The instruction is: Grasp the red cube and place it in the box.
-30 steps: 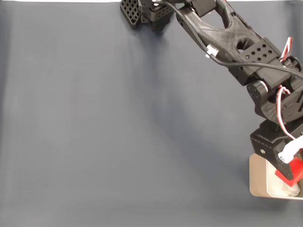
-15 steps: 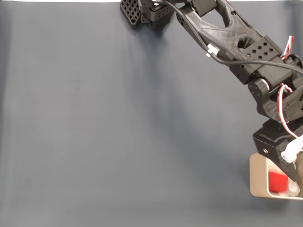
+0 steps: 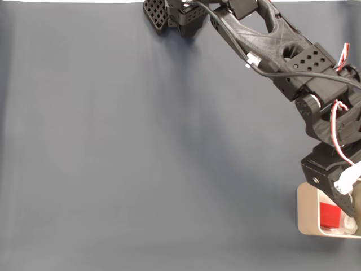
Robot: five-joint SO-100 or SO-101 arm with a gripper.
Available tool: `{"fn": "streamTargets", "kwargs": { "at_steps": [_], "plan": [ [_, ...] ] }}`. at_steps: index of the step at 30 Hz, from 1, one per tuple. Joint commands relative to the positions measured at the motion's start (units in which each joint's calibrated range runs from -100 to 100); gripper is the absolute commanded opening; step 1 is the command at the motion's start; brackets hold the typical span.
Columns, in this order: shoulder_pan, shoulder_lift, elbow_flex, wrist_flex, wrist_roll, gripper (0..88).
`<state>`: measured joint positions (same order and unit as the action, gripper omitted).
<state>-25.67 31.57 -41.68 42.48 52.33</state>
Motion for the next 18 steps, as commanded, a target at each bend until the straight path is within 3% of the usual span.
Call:
{"fn": "streamTargets", "kwargs": {
  "at_steps": [1, 14, 16, 18],
  "plan": [
    [-0.5, -2.5, -1.8, -1.3, -0.4, 47.0],
    [-0.5, -3.1, -1.7, -1.2, -0.7, 43.5],
    [-0.3, -3.4, -1.7, -0.8, -0.7, 34.7],
    [0.5, -4.3, -1.1, -0.8, -0.7, 19.8]
  ]
}}
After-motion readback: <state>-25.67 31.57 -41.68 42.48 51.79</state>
